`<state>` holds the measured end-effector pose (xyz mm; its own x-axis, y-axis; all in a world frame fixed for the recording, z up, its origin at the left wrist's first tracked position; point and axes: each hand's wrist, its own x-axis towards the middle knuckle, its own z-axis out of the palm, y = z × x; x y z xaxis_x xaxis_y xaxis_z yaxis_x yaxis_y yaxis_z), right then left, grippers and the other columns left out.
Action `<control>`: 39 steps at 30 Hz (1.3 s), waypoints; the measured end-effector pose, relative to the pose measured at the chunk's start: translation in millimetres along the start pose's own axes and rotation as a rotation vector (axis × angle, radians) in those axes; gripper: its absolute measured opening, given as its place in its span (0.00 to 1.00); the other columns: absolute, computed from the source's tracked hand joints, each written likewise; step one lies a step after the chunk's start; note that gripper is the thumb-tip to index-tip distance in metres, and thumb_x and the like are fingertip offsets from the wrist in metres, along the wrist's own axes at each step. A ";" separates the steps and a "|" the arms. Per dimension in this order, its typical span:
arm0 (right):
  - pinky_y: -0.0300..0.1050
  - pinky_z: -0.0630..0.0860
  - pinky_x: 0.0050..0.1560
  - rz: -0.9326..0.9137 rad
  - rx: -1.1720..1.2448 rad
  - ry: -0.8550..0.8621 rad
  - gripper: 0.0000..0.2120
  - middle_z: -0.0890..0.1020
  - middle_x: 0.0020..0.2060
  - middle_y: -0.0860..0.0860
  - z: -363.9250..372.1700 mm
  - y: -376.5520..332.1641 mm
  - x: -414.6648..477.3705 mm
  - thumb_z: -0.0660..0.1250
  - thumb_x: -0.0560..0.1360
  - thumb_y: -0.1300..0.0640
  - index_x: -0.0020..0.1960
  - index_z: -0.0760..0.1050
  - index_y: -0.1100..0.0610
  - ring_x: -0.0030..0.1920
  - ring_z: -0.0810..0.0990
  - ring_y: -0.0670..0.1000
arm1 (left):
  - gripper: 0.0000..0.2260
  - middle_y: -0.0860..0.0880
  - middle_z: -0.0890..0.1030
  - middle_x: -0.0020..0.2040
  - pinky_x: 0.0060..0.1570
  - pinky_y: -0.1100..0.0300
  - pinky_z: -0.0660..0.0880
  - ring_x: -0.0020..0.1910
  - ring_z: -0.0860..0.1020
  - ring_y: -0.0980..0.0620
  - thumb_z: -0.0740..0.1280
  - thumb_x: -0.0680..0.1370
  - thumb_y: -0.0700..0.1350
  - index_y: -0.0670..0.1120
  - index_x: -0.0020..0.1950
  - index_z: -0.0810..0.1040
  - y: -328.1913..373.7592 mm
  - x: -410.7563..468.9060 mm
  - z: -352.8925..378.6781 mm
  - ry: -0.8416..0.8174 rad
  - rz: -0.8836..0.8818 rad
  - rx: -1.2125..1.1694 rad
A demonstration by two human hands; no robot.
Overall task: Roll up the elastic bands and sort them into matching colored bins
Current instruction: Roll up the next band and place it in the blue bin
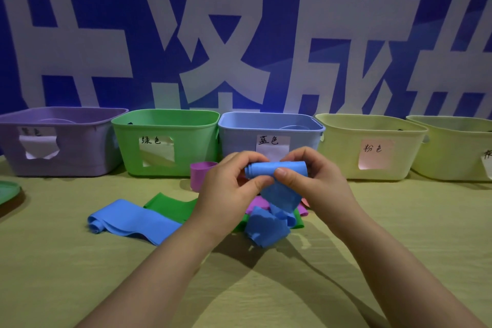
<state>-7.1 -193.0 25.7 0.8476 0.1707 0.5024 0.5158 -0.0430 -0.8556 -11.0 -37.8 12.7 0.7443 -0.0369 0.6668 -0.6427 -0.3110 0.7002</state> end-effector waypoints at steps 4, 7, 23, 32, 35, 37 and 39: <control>0.50 0.78 0.49 -0.026 -0.095 -0.065 0.16 0.82 0.42 0.48 0.6 5.4 0.8 0.75 0.65 0.59 0.48 0.74 0.47 0.46 0.81 0.51 | 0.06 0.55 0.75 0.38 0.36 0.70 0.67 0.34 0.71 0.63 0.67 0.75 0.44 0.56 0.43 0.74 -3.0 1.8 -3.0 -0.001 -0.032 0.061; 0.52 0.77 0.46 -0.032 -0.131 -0.020 0.11 0.82 0.36 0.48 -2.3 6.6 2.1 0.74 0.66 0.62 0.43 0.75 0.52 0.40 0.80 0.48 | 0.07 0.54 0.76 0.39 0.40 0.68 0.68 0.37 0.72 0.61 0.61 0.74 0.53 0.51 0.42 0.75 -1.9 1.8 -2.5 -0.052 -0.059 0.065; 0.44 0.78 0.43 0.110 -0.038 -0.037 0.06 0.83 0.37 0.51 0.3 5.6 1.3 0.72 0.68 0.59 0.45 0.79 0.56 0.40 0.82 0.48 | 0.09 0.55 0.76 0.36 0.33 0.71 0.66 0.32 0.72 0.64 0.72 0.71 0.41 0.52 0.42 0.75 0.7 0.9 -4.4 -0.001 -0.004 0.100; 0.34 0.77 0.41 0.111 -0.165 -0.184 0.17 0.82 0.39 0.45 -10.3 -6.4 2.1 0.76 0.56 0.58 0.44 0.79 0.49 0.39 0.80 0.42 | 0.04 0.59 0.75 0.38 0.37 0.75 0.64 0.38 0.72 0.67 0.69 0.74 0.43 0.47 0.48 0.79 -7.0 -1.9 -0.8 -0.076 0.086 0.282; 0.31 0.76 0.44 0.061 -0.391 -0.221 0.16 0.82 0.41 0.42 -13.3 -8.5 1.3 0.77 0.62 0.59 0.45 0.77 0.44 0.43 0.80 0.39 | 0.08 0.59 0.75 0.38 0.38 0.73 0.65 0.38 0.72 0.63 0.67 0.73 0.49 0.47 0.47 0.79 -9.8 -2.6 2.5 -0.083 0.087 0.304; 0.30 0.75 0.44 -0.004 -0.556 -0.228 0.14 0.82 0.42 0.41 -13.6 -8.9 0.8 0.76 0.65 0.56 0.48 0.78 0.44 0.44 0.78 0.38 | 0.10 0.57 0.75 0.39 0.38 0.73 0.64 0.38 0.71 0.61 0.64 0.71 0.52 0.48 0.46 0.79 -12.4 -2.6 3.1 -0.091 0.085 0.318; 0.33 0.71 0.43 -0.102 -0.713 -0.191 0.13 0.82 0.43 0.42 -11.2 -6.1 0.6 0.74 0.68 0.54 0.51 0.80 0.48 0.44 0.76 0.41 | 0.09 0.56 0.76 0.38 0.37 0.72 0.64 0.36 0.71 0.61 0.65 0.72 0.51 0.48 0.45 0.79 -15.4 -2.7 2.2 -0.083 0.076 0.326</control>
<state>-8.3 -203.7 32.7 0.7881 0.3737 0.4892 0.6018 -0.6348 -0.4846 -2.7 -35.0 -0.4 0.7174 -0.1442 0.6815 -0.6150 -0.5906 0.5224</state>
